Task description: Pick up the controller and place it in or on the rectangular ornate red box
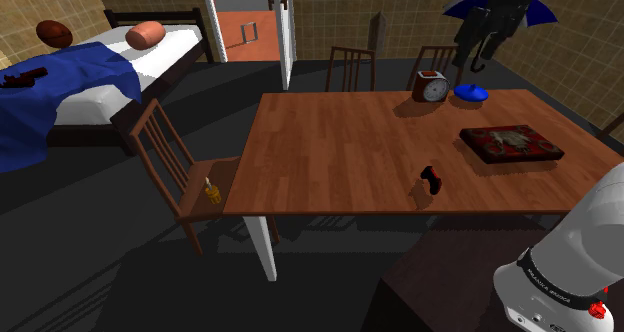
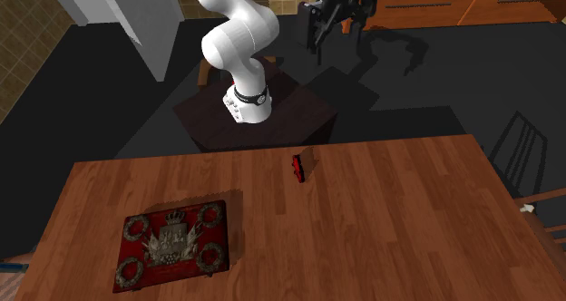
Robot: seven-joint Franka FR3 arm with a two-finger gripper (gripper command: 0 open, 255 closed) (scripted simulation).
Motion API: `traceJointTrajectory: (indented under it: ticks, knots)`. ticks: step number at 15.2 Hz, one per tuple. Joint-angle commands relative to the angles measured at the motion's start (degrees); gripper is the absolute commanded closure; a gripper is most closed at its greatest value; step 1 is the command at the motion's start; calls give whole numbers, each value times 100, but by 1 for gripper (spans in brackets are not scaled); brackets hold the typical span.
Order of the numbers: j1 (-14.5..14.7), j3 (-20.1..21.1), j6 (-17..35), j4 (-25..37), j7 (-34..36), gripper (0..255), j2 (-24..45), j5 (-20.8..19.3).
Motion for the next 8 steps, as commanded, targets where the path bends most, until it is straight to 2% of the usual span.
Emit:
traceJointTrajectory:
  ticks: [1,8]
  knots:
    - [0,0,0,0,0,0,0,0]
    - [-150,-115,1106,-1215,44,0,96,-150]
